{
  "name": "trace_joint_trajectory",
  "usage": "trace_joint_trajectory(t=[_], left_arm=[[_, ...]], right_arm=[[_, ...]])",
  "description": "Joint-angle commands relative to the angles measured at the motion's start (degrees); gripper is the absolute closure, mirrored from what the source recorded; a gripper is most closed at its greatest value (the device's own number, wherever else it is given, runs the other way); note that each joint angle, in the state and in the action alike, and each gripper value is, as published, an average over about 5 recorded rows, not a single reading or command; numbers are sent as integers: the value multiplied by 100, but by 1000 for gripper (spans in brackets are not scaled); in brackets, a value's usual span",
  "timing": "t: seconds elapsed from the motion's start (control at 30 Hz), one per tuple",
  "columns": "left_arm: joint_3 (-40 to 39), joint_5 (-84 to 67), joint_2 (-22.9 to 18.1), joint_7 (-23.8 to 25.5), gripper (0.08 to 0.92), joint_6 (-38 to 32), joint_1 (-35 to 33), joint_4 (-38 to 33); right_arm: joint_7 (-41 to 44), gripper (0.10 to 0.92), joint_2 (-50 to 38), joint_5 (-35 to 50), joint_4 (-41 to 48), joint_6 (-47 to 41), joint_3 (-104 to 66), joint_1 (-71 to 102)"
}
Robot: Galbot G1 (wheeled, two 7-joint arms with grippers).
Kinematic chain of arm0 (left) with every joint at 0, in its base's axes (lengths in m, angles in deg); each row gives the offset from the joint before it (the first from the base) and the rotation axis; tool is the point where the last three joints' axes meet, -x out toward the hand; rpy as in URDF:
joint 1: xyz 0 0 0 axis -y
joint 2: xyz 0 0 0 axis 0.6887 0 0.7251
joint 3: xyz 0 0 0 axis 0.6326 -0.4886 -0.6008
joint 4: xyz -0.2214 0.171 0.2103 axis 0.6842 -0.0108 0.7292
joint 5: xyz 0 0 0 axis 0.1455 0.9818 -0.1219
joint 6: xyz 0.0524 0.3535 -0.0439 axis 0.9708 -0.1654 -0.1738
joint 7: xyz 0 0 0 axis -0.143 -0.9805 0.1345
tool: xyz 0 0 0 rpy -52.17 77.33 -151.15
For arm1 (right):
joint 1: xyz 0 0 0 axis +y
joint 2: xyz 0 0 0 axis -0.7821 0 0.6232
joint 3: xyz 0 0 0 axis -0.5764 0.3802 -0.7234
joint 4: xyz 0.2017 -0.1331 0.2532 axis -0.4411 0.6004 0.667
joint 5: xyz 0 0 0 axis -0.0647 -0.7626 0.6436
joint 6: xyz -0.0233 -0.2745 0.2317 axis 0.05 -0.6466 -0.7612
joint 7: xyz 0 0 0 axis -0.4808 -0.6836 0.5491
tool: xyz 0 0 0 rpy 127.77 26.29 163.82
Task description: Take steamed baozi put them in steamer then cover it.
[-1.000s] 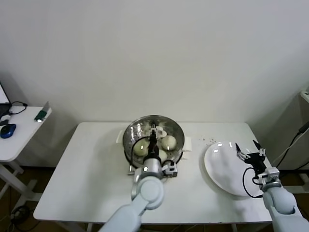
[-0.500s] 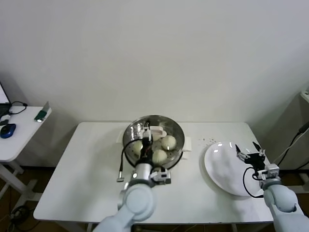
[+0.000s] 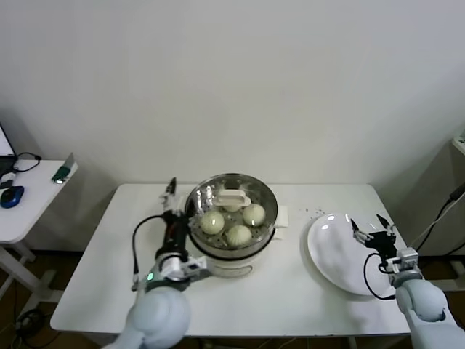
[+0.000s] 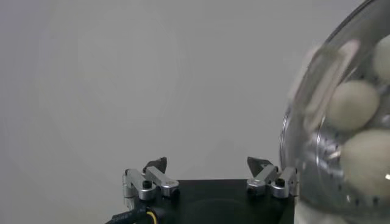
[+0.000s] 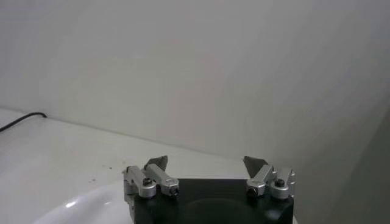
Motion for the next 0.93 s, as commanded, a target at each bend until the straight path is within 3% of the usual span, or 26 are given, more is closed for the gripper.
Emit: trace_joint_trajectory(t=[0.03, 0.2, 0.4, 0.93], left_arm=[[2859, -4995, -65, -1449, 177, -4232, -1780, -75], [3685, -6308, -553, -1031, 177, -4982, -1970, 834], [3773, -6668, -813, -774, 177, -5112, -1893, 1556], [3666, -5994, -964, -494, 177, -4757, -1748, 1575]], right_arm=[[109, 203, 53, 2, -149, 109, -40, 128], [315, 203, 94, 22, -306, 287, -104, 282], [328, 203, 259, 79, -413, 478, -181, 409], [339, 203, 316, 183, -816, 483, -364, 678]])
